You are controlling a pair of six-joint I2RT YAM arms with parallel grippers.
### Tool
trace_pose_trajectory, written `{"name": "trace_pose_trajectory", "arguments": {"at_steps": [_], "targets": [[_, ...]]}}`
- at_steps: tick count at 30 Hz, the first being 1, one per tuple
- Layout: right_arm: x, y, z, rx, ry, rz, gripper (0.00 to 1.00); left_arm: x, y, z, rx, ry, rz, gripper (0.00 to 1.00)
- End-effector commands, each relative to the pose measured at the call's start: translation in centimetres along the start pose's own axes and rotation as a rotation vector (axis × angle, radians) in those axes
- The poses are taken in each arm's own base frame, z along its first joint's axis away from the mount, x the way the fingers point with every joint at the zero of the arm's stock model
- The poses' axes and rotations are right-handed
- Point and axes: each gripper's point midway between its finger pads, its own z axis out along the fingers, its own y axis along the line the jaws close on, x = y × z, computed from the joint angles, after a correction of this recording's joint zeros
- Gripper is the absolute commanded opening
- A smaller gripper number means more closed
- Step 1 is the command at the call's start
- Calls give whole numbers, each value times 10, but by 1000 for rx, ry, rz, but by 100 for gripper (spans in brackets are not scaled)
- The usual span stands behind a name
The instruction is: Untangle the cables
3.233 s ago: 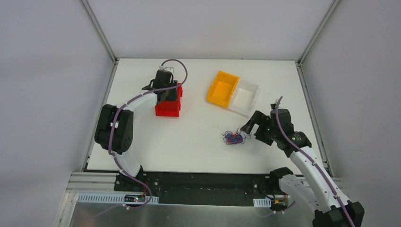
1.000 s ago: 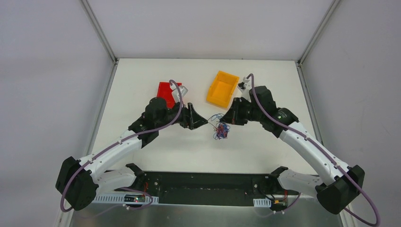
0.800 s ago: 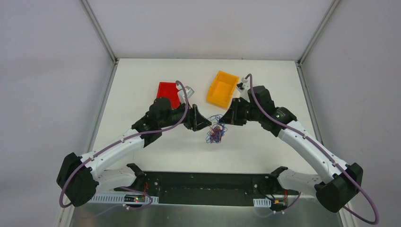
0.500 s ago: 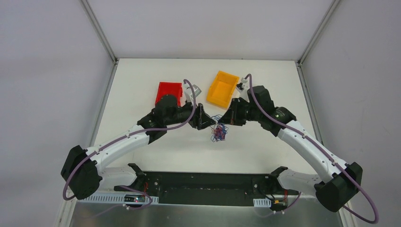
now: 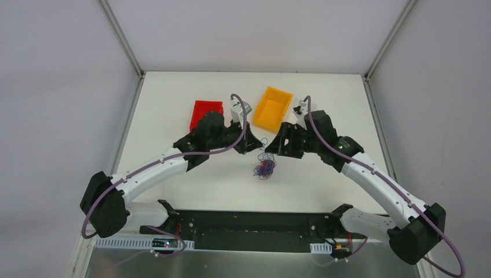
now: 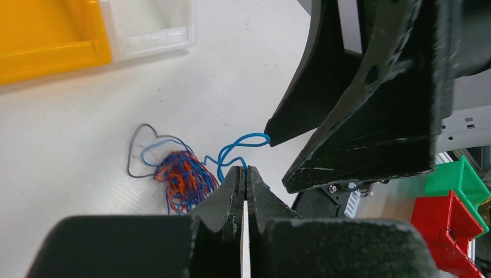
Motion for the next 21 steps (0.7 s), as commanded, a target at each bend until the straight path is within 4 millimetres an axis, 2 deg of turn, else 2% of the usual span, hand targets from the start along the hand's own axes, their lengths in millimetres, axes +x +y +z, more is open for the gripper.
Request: {"name": "trace_pose_trajectory", "arguments": {"at_steps": [1,6,10,12,15,21], "targets": [[8,-15,1,29,-29,8,66,-26,-27,-9,76,-48,42,0],[24,-32,9,32,-17,3,67,-30,-35,-13,104,-47,31,0],[32,-42,16,7,-43,-28,76,-41,-40,-21,94,-65,48,0],[31,-47,20,6,-69,-40,80,-49,-45,-25,98,-75,55,0],[29,-49,27,0,-98,-67,81,-57,-53,-29,113,-81,61,0],[16,-43,45,5,-218,-194,82,-71,-65,-35,139,-100,59,0]]}}
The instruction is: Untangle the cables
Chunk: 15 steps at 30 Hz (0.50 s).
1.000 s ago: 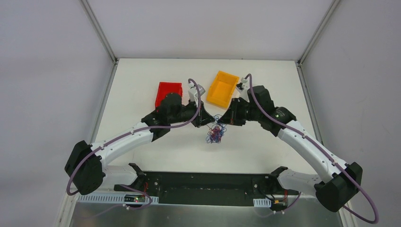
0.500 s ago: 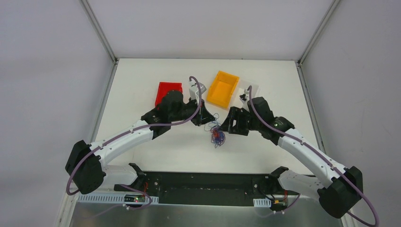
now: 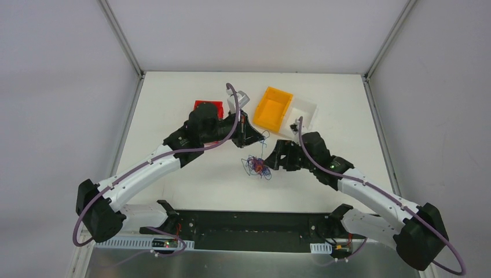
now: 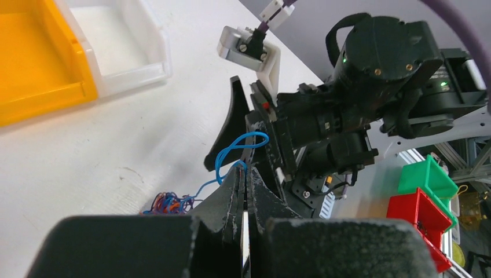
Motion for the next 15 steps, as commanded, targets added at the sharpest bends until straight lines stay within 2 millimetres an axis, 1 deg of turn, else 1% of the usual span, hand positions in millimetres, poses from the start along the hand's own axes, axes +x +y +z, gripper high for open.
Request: {"name": "trace_pose_trajectory", "arguments": {"at_steps": [1,3,5,7,9,11,13,15], "targets": [[-33,16,16,-31,-191,-133,82,-32,-31,-12,80,-62,34,0],[-38,21,25,-50,-217,-161,81,-38,-35,-13,89,-72,34,0],[-35,30,35,-85,-214,-197,79,-45,-40,-15,97,-86,39,0],[-28,37,44,-116,-188,-225,77,-53,-44,-18,96,-105,45,0],[-18,41,51,-144,-168,-240,73,-61,-47,-21,96,-121,55,0],[-12,44,53,-173,-171,-242,70,-68,-51,-23,99,-131,63,0],[-8,47,50,-193,-179,-247,66,-74,-56,-26,106,-141,69,0],[-8,50,47,-203,-190,-255,66,-78,-57,-27,105,-147,70,0]]}}
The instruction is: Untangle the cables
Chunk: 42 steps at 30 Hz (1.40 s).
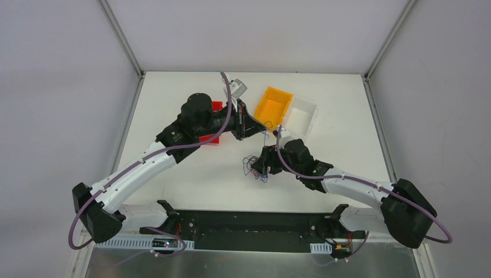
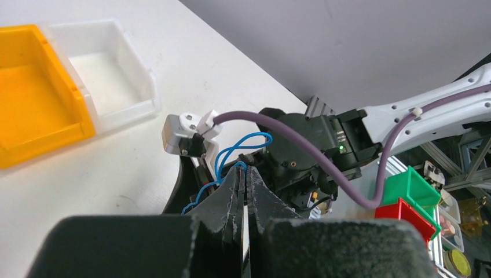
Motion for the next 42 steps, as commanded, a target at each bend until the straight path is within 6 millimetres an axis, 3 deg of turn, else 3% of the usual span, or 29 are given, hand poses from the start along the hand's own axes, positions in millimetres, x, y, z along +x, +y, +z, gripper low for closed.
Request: {"name": "trace_pose_trajectory", "arguments": {"at_steps": [1,5,10,19,25,31,36,42], "targets": [[-23,22,-4,-84,-110,-49,66,-37,-29,-14,57,-87,43,0],[-15,10,-1,-29,-73,-59,65,-47,-32,-17,48,-104,59,0],[-7,1,3,6,-55,-38,54,-64,-39,-22,45,-145,70,0],[10,-15,11,64,-23,18,46,-113,-45,-42,-44,-250,128,0],[19,-59,0,302,-39,103,39,-180,-28,-90,-294,-451,275,0],[25,-81,-20,456,-33,165,36,-221,-1,-137,-595,-542,476,0],[20,-99,-46,611,-55,199,37,-223,15,-161,-748,-540,548,0],[-6,-67,-51,453,-103,133,53,-197,-1,-133,-546,-474,547,0]]}}
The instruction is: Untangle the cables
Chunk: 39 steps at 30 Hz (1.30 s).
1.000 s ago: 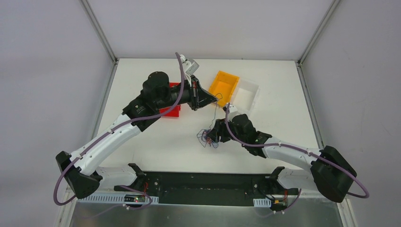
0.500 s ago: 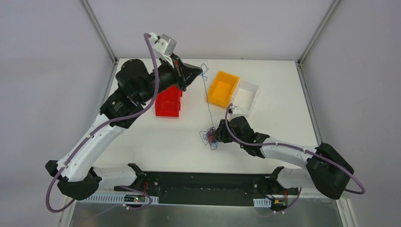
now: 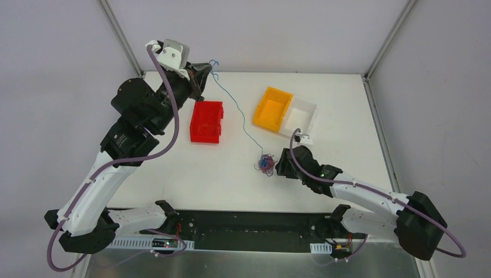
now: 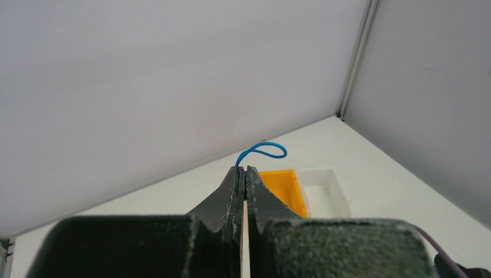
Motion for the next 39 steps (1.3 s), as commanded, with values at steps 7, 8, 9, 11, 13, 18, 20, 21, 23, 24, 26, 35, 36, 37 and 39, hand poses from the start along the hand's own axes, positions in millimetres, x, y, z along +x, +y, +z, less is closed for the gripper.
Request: {"name": "trace_pose_trajectory", "arguments": {"at_steps": [7,8,9,11,13,18,20,21,23,24,26,35,36,37,39], "targets": [[-69,81,-56,-346,-148,-192,67,4,-49,-6,271,-9,-69,0],[-73,90,-60,-383,-155,-217,68,3,-50,-6,279,-12,-71,0],[-75,100,-64,-425,-155,-242,69,1,-51,-6,284,-16,-71,0],[-78,119,-68,-501,-147,-292,70,-4,-50,-7,280,-27,-74,0],[-82,139,-71,-574,-148,-322,70,-7,-49,-7,275,-34,-72,0],[-87,172,-64,-654,-172,-388,72,-13,-43,-10,254,-50,-60,0],[-85,181,-53,-654,-167,-413,72,-15,-42,-12,248,-56,-60,0],[-87,186,-53,-663,-173,-423,72,-16,-41,-13,247,-60,-60,0],[-83,194,-40,-667,-162,-444,72,-17,-39,-14,238,-62,-59,0],[-81,199,-35,-670,-157,-453,71,-18,-38,-14,230,-64,-57,0],[-79,206,-24,-666,-147,-468,70,-22,-35,-17,222,-74,-53,0],[-80,230,-24,-708,-104,-419,0,-1,-5,-19,60,-27,-27,0],[-88,232,-42,-728,-112,-391,0,26,8,-17,-23,35,-17,0],[-92,231,-53,-729,-109,-377,0,48,13,-17,-57,90,-13,0],[-103,231,-73,-727,-106,-353,0,103,13,-17,-80,209,-49,0]]}}
